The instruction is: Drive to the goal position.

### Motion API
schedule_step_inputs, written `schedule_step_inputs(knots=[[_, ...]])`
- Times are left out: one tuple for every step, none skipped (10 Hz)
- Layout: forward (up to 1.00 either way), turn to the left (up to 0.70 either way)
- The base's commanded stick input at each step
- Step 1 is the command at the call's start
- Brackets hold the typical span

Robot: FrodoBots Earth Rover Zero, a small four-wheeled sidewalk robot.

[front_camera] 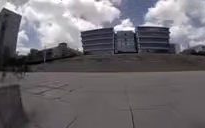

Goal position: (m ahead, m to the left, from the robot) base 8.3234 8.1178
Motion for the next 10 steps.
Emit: schedule_step_inputs(knots=[[0.7, 0.0], [0.7, 0.0], [0.7, 0.0], [0.7, 0.0], [0.7, 0.0], [0.7, 0.0], [0.7, 0.0], [0.7, 0.0], [0.7, 0.0], [0.7, 0.0]])
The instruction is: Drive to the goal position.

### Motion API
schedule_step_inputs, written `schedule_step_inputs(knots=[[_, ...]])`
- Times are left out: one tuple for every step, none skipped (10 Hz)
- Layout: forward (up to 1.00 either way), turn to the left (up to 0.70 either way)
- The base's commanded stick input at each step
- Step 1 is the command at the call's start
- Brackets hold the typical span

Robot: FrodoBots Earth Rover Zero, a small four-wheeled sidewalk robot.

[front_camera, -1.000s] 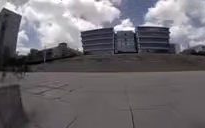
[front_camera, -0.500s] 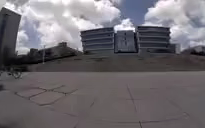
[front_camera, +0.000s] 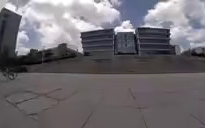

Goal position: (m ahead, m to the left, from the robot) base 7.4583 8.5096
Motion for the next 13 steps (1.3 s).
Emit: schedule_step_inputs(knots=[[0.7, 0.0], [0.7, 0.0], [0.7, 0.0], [0.7, 0.0], [0.7, 0.0], [0.7, 0.0], [0.7, 0.0], [0.7, 0.0], [0.7, 0.0], [0.7, 0.0], [0.7, 0.0], [0.7, 0.0], [0.7, 0.0]])
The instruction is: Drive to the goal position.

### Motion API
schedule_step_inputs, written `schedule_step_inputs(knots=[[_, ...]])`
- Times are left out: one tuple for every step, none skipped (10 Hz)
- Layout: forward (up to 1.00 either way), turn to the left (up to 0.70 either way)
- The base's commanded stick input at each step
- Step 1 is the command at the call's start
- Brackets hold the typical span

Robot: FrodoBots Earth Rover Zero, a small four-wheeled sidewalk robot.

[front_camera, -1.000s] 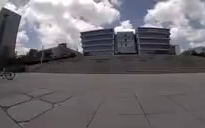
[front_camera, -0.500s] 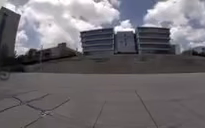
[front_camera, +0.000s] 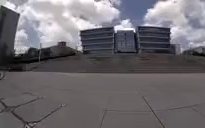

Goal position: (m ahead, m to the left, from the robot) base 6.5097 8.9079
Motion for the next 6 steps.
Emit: schedule_step_inputs(knots=[[0.7, 0.0], [0.7, 0.0], [0.7, 0.0], [0.7, 0.0], [0.7, 0.0], [0.7, 0.0]])
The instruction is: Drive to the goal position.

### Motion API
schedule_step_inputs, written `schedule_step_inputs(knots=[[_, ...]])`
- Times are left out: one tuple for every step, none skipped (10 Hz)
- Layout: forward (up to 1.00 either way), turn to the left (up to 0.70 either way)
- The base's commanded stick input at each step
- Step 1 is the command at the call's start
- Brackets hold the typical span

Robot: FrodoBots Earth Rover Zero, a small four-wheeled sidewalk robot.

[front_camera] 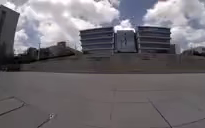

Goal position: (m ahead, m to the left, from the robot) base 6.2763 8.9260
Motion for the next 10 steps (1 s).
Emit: schedule_step_inputs(knots=[[0.7, 0.0], [0.7, 0.0], [0.7, 0.0], [0.7, 0.0], [0.7, 0.0], [0.7, 0.0], [0.7, 0.0], [0.7, 0.0], [0.7, 0.0], [0.7, 0.07]])
